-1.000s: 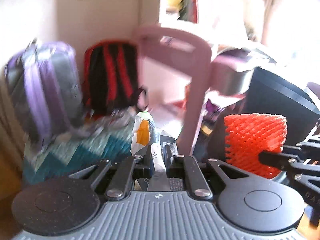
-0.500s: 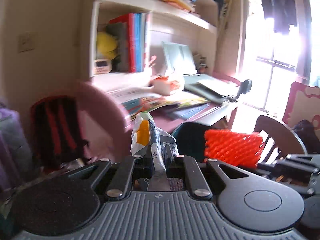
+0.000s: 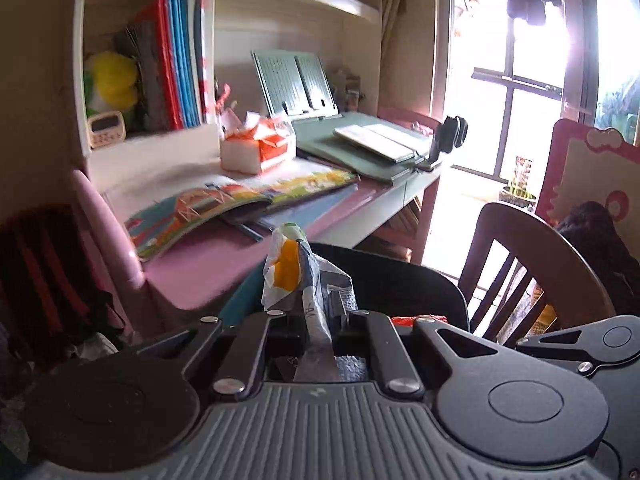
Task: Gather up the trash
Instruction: 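Open both tools over the teal bin to drop the packet and foam net, then move both tools back down toward the Christmas-print bag under the chair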
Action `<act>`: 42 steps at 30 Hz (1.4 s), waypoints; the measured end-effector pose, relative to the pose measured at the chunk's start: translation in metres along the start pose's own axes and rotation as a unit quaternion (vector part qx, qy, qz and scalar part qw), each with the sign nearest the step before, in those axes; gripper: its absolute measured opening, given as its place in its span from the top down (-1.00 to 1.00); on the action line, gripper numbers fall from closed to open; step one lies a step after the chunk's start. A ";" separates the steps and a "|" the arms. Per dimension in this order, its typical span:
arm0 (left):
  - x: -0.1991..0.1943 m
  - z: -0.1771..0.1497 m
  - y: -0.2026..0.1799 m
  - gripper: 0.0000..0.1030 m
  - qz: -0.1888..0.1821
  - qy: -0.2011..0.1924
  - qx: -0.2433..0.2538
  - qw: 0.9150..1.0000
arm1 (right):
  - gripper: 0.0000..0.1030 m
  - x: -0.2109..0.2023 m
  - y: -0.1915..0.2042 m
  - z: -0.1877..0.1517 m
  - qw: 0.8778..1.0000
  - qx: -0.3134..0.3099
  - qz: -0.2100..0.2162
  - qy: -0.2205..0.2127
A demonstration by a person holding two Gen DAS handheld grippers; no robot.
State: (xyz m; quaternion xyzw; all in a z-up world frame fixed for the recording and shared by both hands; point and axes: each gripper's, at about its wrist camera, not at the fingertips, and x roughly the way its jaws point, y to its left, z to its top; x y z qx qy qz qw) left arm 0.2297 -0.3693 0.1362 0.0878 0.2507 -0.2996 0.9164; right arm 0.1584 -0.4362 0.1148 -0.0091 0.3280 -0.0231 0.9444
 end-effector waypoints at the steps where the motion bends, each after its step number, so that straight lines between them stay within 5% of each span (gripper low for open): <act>1: 0.009 0.000 0.000 0.81 -0.002 0.010 -0.003 1.000 | 0.79 0.004 -0.002 0.001 1.000 -0.001 -0.001 0.004; 12: 0.091 -0.017 -0.002 0.80 -0.003 0.114 0.007 0.993 | 0.70 0.061 -0.022 0.000 0.998 -0.005 -0.016 0.059; 18: 0.110 -0.022 -0.005 0.80 -0.006 0.147 0.018 0.989 | 0.49 0.079 -0.032 -0.002 0.997 0.003 -0.019 0.074; 22: 0.115 -0.023 -0.004 0.55 -0.006 0.159 0.014 0.987 | 0.19 0.079 -0.036 -0.002 0.997 0.003 -0.022 0.069; 28: 0.097 -0.020 0.002 -0.20 -0.005 0.139 0.010 0.990 | 0.11 0.067 -0.035 -0.003 0.998 0.000 -0.021 0.059; 42: -0.023 -0.016 0.046 -0.26 0.015 0.082 -0.007 0.997 | -0.14 -0.012 0.009 0.004 1.000 -0.017 0.018 0.002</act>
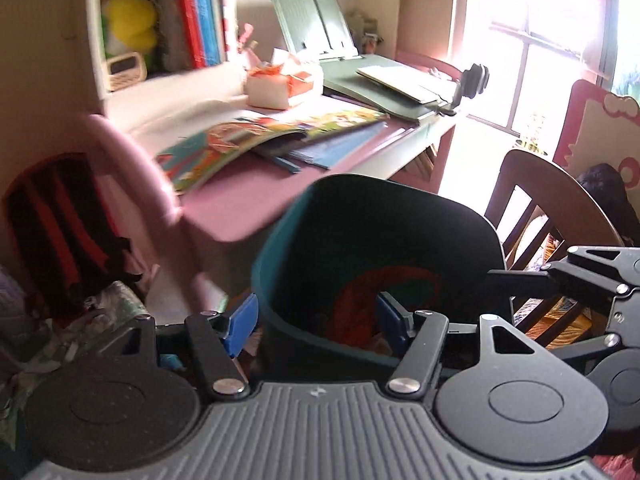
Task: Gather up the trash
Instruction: 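Move both tools back down toward the Christmas-print bag under the chair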
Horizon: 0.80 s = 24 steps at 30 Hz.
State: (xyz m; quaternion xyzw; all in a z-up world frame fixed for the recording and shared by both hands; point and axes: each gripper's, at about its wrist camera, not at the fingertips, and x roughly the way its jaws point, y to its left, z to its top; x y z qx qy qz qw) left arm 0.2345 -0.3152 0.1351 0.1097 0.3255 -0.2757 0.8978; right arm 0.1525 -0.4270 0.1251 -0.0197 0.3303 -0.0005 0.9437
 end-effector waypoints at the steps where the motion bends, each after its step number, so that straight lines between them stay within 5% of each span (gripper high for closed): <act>1: -0.008 -0.003 0.005 -0.26 0.004 -0.002 -0.002 1.000 | -0.14 -0.005 0.006 0.001 1.000 -0.004 0.004 -0.003; 10: -0.071 -0.054 0.064 -0.27 0.036 -0.002 -0.032 0.999 | -0.17 -0.021 0.077 0.006 0.996 -0.040 0.073 -0.015; 13: -0.086 -0.076 0.089 -0.42 0.050 0.001 -0.046 0.998 | -0.17 -0.013 0.108 0.004 0.993 -0.058 0.101 -0.011; 24: -0.116 -0.171 0.199 -0.54 0.111 0.016 -0.109 0.988 | -0.18 0.032 0.246 -0.023 0.967 -0.128 0.222 0.010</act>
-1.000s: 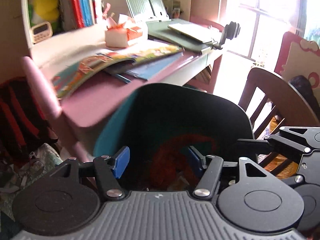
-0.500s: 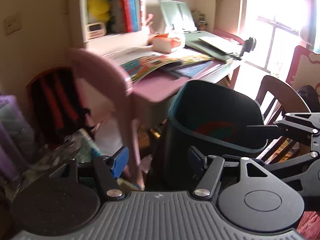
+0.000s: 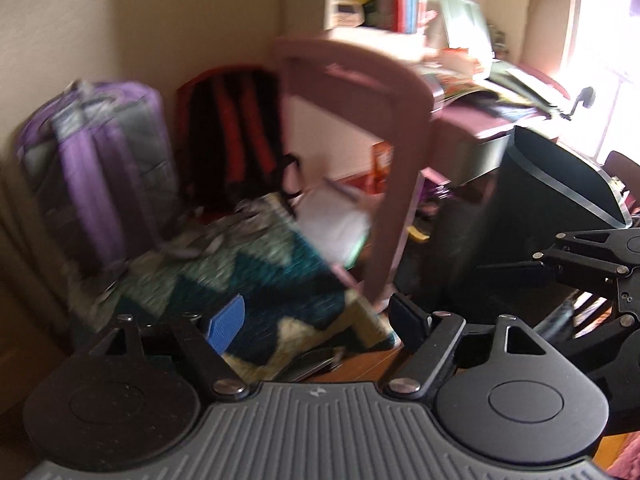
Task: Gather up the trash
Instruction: 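Move both tools back down toward the Christmas-print bag under the chair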
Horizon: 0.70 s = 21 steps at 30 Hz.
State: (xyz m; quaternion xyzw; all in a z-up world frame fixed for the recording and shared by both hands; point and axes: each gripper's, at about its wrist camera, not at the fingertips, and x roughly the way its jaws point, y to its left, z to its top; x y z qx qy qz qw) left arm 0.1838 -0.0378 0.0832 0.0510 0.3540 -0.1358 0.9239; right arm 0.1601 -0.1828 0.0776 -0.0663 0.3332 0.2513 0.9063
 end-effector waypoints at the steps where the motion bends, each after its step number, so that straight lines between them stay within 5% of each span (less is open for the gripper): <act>1: 0.002 -0.007 0.011 -0.55 0.005 0.003 -0.005 1.000 | -0.18 0.010 0.008 -0.001 1.000 -0.001 0.012 0.003; 9: 0.032 -0.076 0.108 -0.62 0.042 0.021 -0.041 0.998 | -0.19 0.109 0.076 -0.017 0.995 -0.029 0.088 0.046; 21: 0.128 -0.205 0.247 -0.63 0.073 0.099 -0.116 0.986 | -0.20 0.276 0.138 -0.097 0.977 -0.049 0.124 0.165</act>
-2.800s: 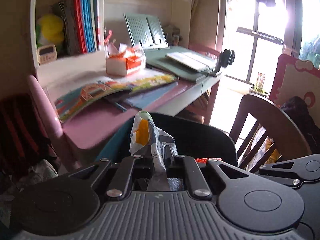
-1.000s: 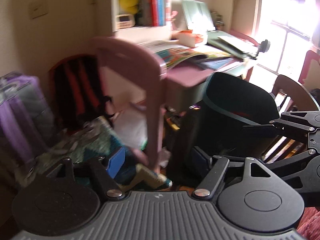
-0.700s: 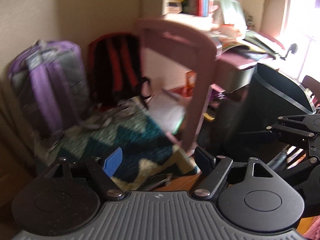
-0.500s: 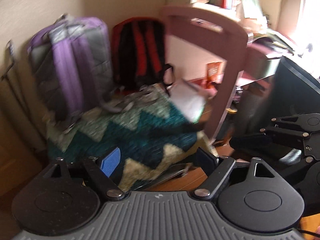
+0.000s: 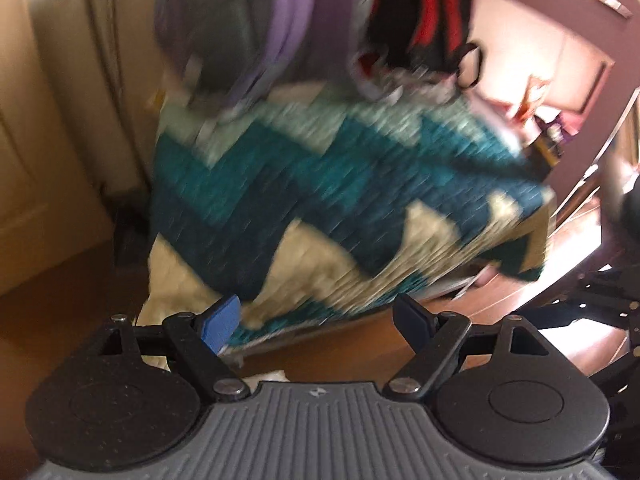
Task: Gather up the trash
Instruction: 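Move both tools back down toward the Christmas-print bag under the chair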
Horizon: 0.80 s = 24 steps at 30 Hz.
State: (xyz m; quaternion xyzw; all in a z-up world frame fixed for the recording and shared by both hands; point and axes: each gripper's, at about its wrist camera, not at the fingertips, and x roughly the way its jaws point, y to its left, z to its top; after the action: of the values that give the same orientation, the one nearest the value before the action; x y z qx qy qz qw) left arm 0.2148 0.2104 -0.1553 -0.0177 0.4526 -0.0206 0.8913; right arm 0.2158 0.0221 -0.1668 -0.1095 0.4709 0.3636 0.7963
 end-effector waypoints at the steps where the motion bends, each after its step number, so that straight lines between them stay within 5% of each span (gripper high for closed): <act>1: 0.011 -0.008 0.009 -0.63 0.003 0.010 0.000 1.000 | -0.20 0.014 0.001 -0.004 1.000 -0.005 0.004 0.011; 8: 0.083 -0.065 0.056 -0.63 0.008 0.066 0.004 0.998 | -0.20 0.117 0.013 -0.028 0.996 -0.058 0.017 0.071; 14: 0.148 -0.111 0.095 -0.63 0.008 0.110 -0.041 0.993 | -0.20 0.195 0.015 -0.045 0.990 -0.087 0.034 0.109; 24: 0.249 -0.196 0.124 -0.63 0.022 0.227 -0.095 0.969 | -0.20 0.312 -0.009 -0.081 0.975 -0.063 0.028 0.212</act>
State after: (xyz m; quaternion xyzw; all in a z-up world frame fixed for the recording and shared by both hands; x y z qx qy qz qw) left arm 0.2053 0.3190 -0.4778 -0.0868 0.6432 0.0388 0.7598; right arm 0.2588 0.1225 -0.4705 -0.2206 0.6083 0.3833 0.6591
